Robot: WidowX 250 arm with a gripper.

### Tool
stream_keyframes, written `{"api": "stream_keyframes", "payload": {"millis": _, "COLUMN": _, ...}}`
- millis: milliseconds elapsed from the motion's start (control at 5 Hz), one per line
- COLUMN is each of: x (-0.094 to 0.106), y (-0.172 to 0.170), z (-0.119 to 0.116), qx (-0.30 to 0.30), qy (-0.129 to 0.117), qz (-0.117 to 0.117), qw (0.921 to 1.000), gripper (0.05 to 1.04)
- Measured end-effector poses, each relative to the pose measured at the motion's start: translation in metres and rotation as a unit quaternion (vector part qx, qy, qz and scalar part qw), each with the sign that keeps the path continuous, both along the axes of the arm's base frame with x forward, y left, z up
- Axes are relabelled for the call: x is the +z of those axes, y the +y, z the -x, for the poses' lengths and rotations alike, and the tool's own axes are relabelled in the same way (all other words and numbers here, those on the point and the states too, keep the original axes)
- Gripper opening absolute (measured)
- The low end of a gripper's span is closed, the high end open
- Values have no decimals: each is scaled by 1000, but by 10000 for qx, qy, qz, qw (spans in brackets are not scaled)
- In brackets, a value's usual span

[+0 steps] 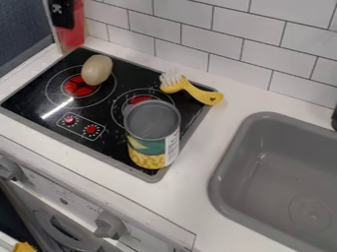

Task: Move red cup from top left of stove and put between the burners

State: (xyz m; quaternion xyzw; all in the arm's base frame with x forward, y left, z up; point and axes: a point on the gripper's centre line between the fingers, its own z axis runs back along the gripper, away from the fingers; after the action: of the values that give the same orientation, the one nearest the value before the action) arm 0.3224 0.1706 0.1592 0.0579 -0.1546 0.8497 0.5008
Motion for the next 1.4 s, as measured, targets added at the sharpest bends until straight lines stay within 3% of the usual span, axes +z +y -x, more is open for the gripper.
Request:
{"api": "stream_keyframes", "payload": {"millis": 200, "x": -16, "y": -33, "z": 6, "qx": -315, "qy": 221, "qz": 127, "qw": 9992, "gripper": 794}}
{"api": "stream_keyframes", "payload": {"millis": 400, "x": -28, "y": -54, "z": 12, "qx": -528, "qy": 265, "qz": 151, "qw": 9981, "gripper": 794}}
{"api": "stream_keyframes", "payload": {"millis": 600, "x": -46, "y": -64, "z": 18, "qx": -677, "qy": 264, "qz": 183, "qw": 9972, "gripper": 794}}
{"api": "stream_keyframes", "payload": {"millis": 800, "x": -57, "y": -66, "z": 28, "qx": -705, "qy": 496, "qz": 164, "qw": 9961, "gripper": 794}}
{"api": "stream_keyframes", "payload": {"millis": 1200, "x": -63, "y": -66, "z": 27, "qx": -755, "qy": 480, "qz": 168, "qw": 9958, "gripper": 794}}
{"api": "stream_keyframes", "payload": {"millis": 1400, "x": -76, "y": -68, "z": 25, "qx": -822, "qy": 575, "qz": 292, "qw": 9945, "gripper": 794}}
